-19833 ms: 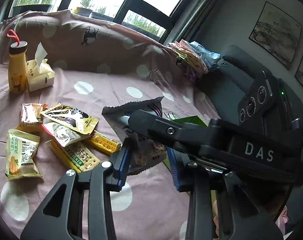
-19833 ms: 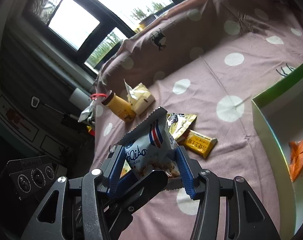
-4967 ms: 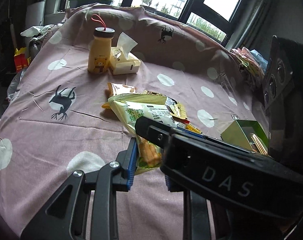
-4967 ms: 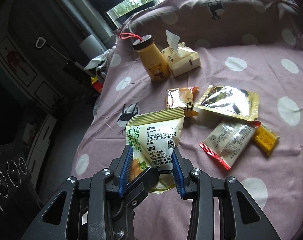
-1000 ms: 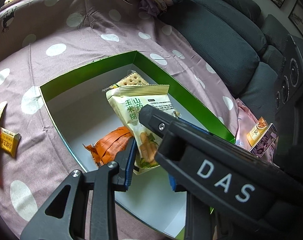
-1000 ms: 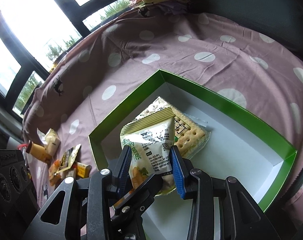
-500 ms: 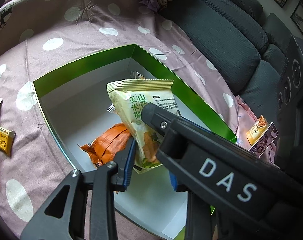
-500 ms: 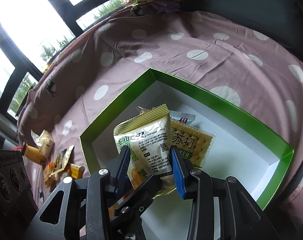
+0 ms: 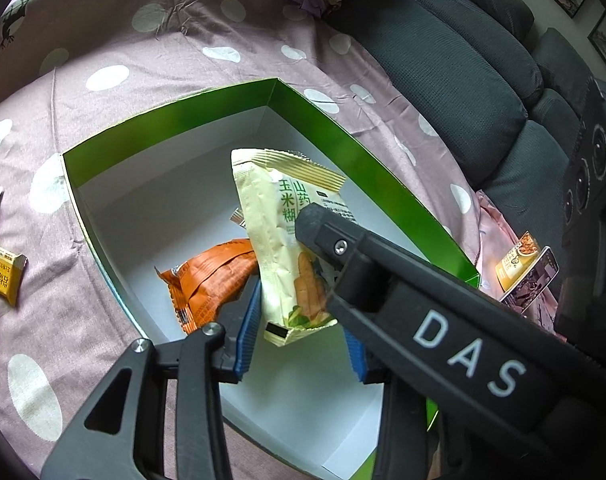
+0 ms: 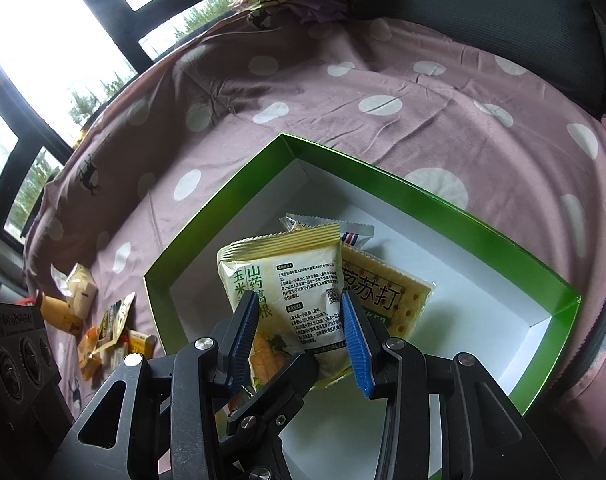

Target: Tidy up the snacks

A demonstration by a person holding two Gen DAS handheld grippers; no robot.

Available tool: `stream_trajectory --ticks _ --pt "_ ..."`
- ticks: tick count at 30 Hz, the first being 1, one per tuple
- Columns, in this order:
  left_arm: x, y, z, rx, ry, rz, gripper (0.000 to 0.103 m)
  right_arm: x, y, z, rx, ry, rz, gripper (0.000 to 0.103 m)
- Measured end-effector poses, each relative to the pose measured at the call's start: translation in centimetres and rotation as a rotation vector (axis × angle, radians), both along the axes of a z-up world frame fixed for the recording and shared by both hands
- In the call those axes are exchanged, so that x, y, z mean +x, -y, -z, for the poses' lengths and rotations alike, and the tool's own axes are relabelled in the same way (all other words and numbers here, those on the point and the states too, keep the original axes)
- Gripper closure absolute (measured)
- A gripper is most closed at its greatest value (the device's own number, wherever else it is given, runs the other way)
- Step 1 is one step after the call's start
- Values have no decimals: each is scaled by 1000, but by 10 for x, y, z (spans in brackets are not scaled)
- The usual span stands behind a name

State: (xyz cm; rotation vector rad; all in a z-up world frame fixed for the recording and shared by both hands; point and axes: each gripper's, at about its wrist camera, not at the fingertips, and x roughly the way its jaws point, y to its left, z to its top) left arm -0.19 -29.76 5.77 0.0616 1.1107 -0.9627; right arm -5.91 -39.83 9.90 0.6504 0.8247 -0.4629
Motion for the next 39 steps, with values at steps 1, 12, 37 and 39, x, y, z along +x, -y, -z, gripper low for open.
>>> stream_trajectory --ticks 1,12,37,39 --pt "0 0 0 2 1 -1 64 0 1 0 0 -2 2 56" --pt "1 -12 -7 15 49 -54 48 -2 1 -1 -4 16 16 47" --pt "20 -207 -45 21 223 -543 12 5 -52 -39 -182 93 -67 27" --pt "26 -232 -35 34 219 -618 12 9 -59 -39 -196 93 -86 24"
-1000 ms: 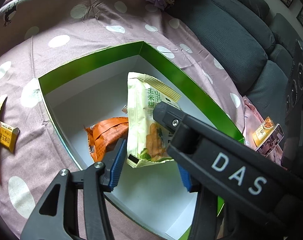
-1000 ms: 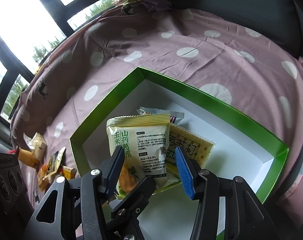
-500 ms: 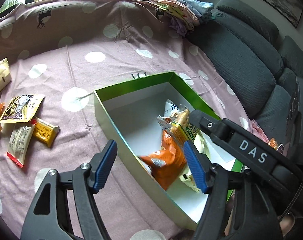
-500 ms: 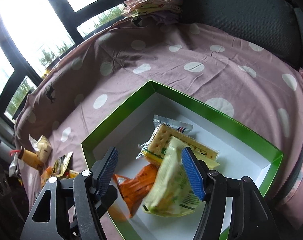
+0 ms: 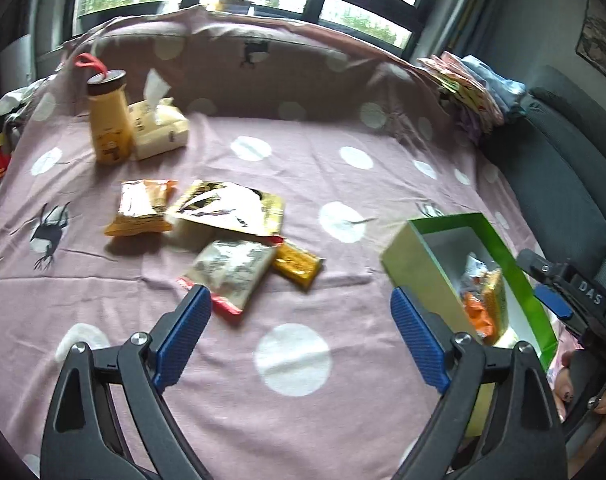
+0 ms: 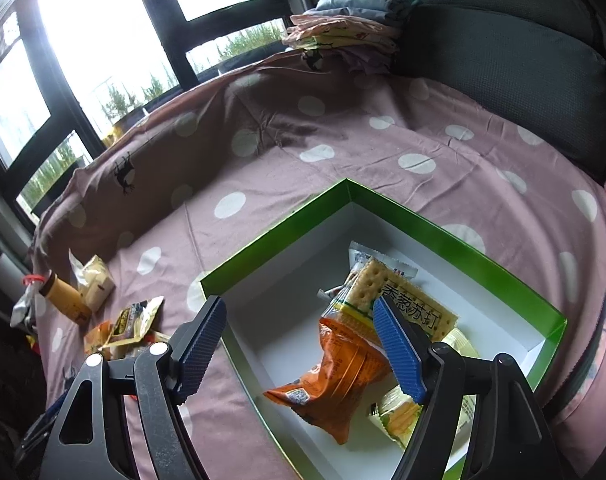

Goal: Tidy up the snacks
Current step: 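Move the right gripper back to the remaining snacks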

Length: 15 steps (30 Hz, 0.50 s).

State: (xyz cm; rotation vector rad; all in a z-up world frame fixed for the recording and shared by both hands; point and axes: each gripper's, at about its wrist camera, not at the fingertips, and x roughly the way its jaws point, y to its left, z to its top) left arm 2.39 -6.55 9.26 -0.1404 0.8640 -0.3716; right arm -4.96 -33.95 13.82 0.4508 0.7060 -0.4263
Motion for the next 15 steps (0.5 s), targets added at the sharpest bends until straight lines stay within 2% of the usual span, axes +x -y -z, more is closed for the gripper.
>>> stream_trajectory --ticks 5,9,11,15 --pt "15 -60 26 -56 -71 -208 12 18 -25 4 -10 -17 -78 22" --pt "21 -84 30 -68 -73 -271 12 36 -52 11 -25 -36 -161 22" --pt "22 -94 32 -51 -72 -317 12 47 -63 17 6 -37 -205 21" --pt "28 -110 44 -17 -122 -367 12 72 -87 37 127 -82 -319 21"
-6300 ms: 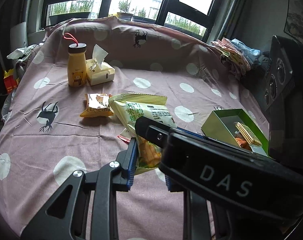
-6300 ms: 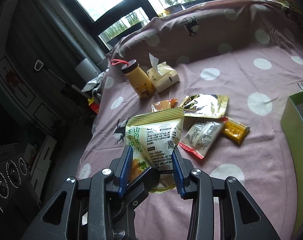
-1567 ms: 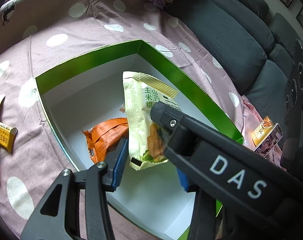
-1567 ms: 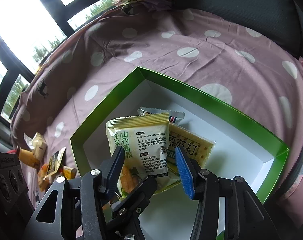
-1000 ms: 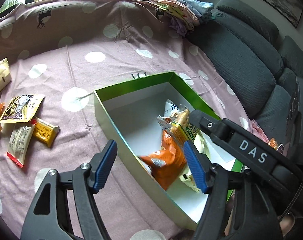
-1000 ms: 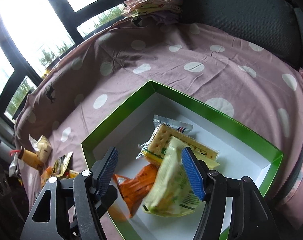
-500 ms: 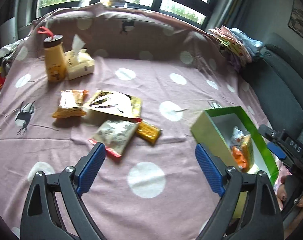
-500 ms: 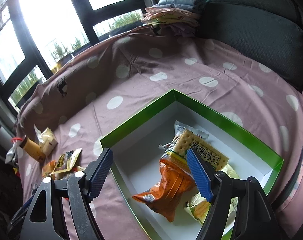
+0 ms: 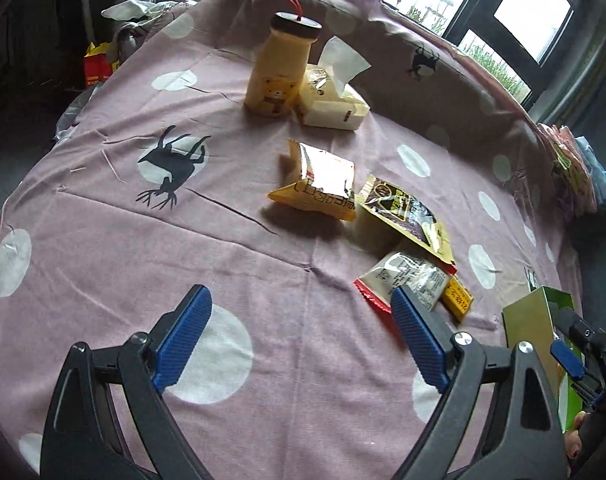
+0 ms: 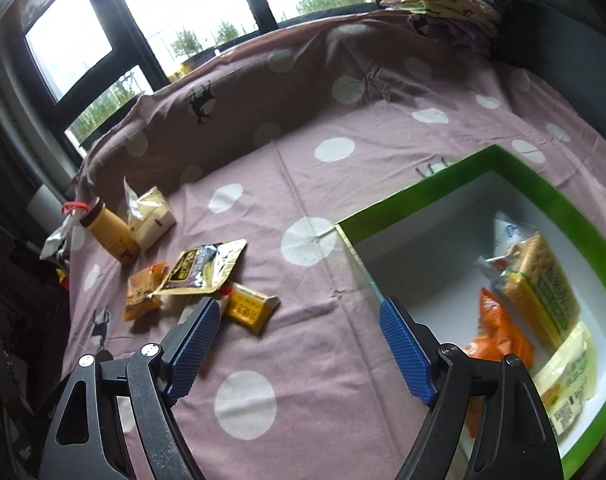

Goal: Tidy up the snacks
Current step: 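Move the right gripper back to the remaining snacks, then grasp the white-and-red wafer pack with the right gripper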

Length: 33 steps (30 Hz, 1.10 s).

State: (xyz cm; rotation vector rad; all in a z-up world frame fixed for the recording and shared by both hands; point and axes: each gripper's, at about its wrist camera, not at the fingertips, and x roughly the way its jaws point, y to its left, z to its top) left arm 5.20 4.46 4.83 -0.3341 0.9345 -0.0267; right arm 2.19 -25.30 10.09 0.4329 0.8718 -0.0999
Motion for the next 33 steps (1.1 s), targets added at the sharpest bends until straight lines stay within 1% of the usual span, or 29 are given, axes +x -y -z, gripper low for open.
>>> stream_trajectory --ticks 2,4,8,10,12,13,15,16,17,19,20,21,24,26,27,29,33 --pt "4 -6 4 9 -14 -17 12 15 -11 14 81 -63 -50 21" --pt "5 -11 5 7 -11 -25 12 28 -21 28 140 -114 -66 21" --pt "6 -17 6 24 -18 -39 12 51 -49 40 148 -152 -71 21" --pt "7 -21 5 32 -20 -46 13 62 -62 50 167 -170 -96 21" --pt "6 -27 6 21 -24 -56 13 74 -74 63 168 -211 -100 21" --pt "6 -30 6 10 -29 -64 13 79 -79 69 165 -230 -103 23" --pt "6 -36 7 -18 -38 -80 13 89 -85 82 178 -275 -109 39" --pt "6 -38 7 -30 -41 -86 13 93 -86 87 190 -289 -105 40" --pt "6 -41 6 -38 -41 -90 13 94 -87 88 180 -273 -98 41" --pt "5 -42 5 -43 -40 -97 13 95 -89 84 139 -226 -94 51" --pt "5 -42 5 -43 -39 -97 13 94 -89 85 127 -224 -89 59" --pt "5 -42 5 -43 -40 -95 13 95 -89 87 124 -226 -90 63" --pt "6 -42 7 -54 -51 -90 13 93 -86 86 134 -202 -100 67" --pt "6 -43 7 -65 -55 -84 13 90 -84 84 161 -198 -117 72" --pt "5 -44 7 -66 -56 -85 13 88 -83 82 181 -194 -130 75" --pt "5 -44 8 -64 -58 -84 13 81 -82 78 215 -188 -162 79" --pt "6 -41 10 -68 -74 -72 13 65 -84 71 233 -193 -230 82"
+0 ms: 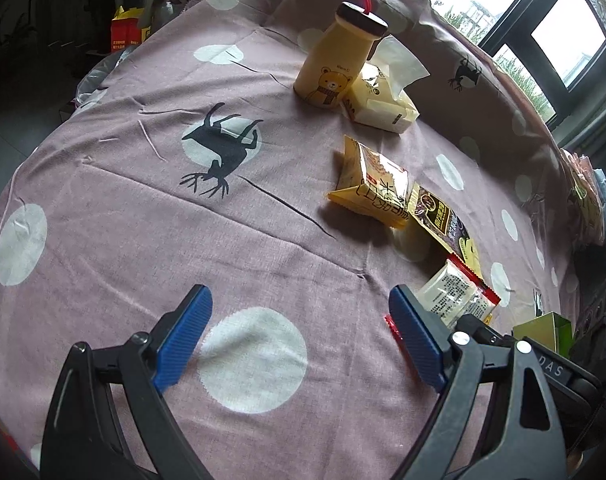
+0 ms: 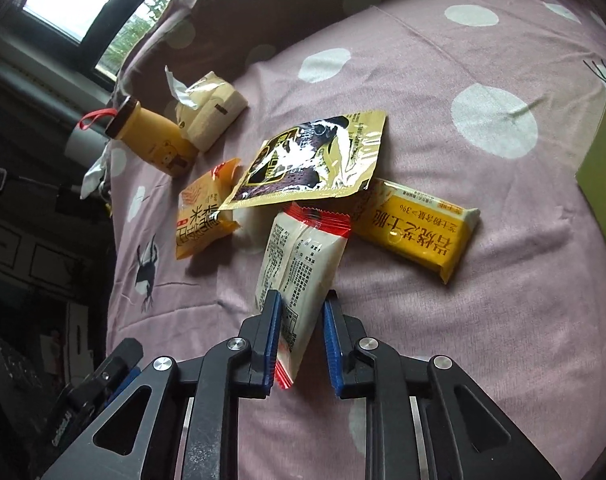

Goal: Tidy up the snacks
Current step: 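Grasp the white-and-red wafer pack with the right gripper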

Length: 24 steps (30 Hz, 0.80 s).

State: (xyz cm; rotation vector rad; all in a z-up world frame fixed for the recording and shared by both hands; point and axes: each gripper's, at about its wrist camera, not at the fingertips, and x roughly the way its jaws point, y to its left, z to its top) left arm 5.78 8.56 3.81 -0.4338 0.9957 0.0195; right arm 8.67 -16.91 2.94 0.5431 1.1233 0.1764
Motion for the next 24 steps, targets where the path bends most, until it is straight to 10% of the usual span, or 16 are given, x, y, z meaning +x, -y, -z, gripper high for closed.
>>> stream_trajectory --ticks 11,16,24 --pt "2 15 5 -22 -23 86 13 -13 -13 0 71 -77 -198 87" --pt "3 23 8 -44 -45 121 14 -21 -4 -14 -173 -57 -146 85" --pt "5 45 20 -41 -113 201 35 -10 24 -11 -156 -26 -43 46"
